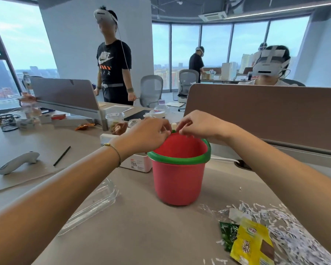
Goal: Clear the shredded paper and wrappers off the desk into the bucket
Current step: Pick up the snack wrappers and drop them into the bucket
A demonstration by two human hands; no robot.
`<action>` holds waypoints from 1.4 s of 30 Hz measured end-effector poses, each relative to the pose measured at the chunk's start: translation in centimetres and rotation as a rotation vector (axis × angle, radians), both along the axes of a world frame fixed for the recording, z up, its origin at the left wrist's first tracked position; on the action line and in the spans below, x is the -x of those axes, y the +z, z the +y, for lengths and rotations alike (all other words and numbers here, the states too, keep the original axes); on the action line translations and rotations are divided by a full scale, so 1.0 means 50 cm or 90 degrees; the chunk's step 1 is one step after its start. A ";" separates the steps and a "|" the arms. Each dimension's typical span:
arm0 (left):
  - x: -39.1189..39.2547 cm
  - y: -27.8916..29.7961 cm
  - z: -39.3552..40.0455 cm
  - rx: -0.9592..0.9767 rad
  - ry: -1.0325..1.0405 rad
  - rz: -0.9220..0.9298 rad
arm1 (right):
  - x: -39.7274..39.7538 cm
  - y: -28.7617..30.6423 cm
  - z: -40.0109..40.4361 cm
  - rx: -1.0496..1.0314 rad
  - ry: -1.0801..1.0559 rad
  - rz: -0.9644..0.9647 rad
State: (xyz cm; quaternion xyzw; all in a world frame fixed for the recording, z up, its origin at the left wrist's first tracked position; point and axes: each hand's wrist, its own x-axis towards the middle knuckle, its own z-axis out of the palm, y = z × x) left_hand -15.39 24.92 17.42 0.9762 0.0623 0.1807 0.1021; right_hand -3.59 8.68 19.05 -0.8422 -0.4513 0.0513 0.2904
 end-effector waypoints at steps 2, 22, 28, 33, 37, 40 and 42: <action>0.003 -0.001 -0.029 -0.018 -0.017 -0.013 | 0.020 0.008 -0.046 -0.003 -0.023 -0.089; 0.087 -0.260 -0.368 0.000 -0.249 0.113 | 0.150 -0.176 -0.411 0.040 -0.195 -0.113; 0.064 -0.348 -0.411 -0.083 -0.291 0.202 | 0.144 -0.225 -0.462 0.040 -0.230 -0.076; 0.060 -0.348 -0.400 -0.028 -0.302 0.106 | 0.136 -0.234 -0.487 0.025 -0.246 -0.074; 0.073 -0.320 -0.359 -0.008 -0.256 0.022 | 0.133 -0.241 -0.476 0.020 -0.239 -0.069; 0.091 -0.317 -0.305 0.031 -0.196 -0.010 | 0.142 -0.259 -0.445 0.035 -0.211 -0.060; 0.102 -0.325 -0.277 0.081 -0.165 -0.018 | 0.151 -0.279 -0.418 0.066 -0.185 -0.055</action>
